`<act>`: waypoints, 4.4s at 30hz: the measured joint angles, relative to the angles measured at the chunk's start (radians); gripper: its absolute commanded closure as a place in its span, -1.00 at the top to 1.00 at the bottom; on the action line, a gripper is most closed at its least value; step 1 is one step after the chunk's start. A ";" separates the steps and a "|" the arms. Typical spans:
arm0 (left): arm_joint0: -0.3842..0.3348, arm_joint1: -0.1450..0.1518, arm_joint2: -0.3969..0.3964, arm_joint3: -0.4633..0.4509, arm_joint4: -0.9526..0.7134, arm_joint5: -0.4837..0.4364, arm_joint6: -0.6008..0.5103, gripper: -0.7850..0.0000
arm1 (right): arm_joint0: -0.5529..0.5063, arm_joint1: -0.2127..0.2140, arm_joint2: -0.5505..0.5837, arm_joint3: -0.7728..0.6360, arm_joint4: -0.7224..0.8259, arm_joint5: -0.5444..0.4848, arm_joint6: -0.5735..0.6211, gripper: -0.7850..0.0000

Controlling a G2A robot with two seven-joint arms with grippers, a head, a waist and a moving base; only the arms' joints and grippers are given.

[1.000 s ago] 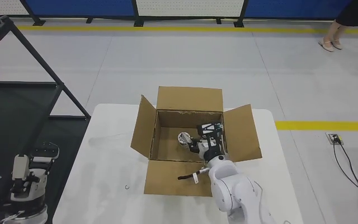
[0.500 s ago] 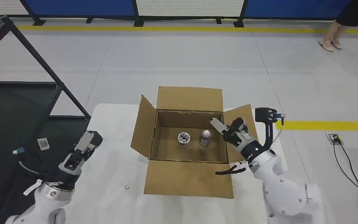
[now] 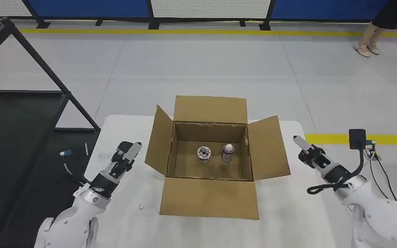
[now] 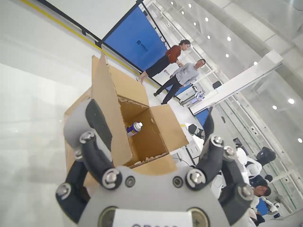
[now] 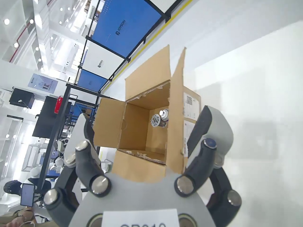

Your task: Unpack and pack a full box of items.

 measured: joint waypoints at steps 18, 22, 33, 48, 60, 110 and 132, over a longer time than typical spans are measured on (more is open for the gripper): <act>-0.032 0.005 0.135 0.007 0.095 0.008 0.003 1.00 | 0.102 0.050 -0.136 0.167 -0.006 -0.088 0.131 1.00; -0.039 0.005 0.170 0.007 0.116 0.013 0.009 1.00 | 0.102 0.056 -0.172 0.154 0.040 -0.104 0.139 1.00; -0.082 0.000 0.265 0.021 0.153 0.085 0.023 1.00 | 0.102 0.063 -0.262 0.131 0.212 -0.125 0.094 1.00; -0.079 0.001 0.274 0.025 0.165 0.092 0.047 1.00 | 0.125 0.071 -0.301 0.141 0.274 -0.066 0.098 1.00; -0.124 0.000 0.312 0.040 0.127 0.161 -0.036 1.00 | 0.179 0.069 -0.392 0.242 0.353 -0.058 0.024 1.00; -0.285 -0.017 0.480 0.204 0.104 0.341 -0.132 1.00 | 0.526 0.071 -0.720 0.712 0.294 -0.007 -0.023 1.00; -0.163 0.008 0.334 -0.018 0.003 0.200 -0.134 1.00 | 0.457 0.103 -0.627 0.607 0.419 -0.064 -0.014 1.00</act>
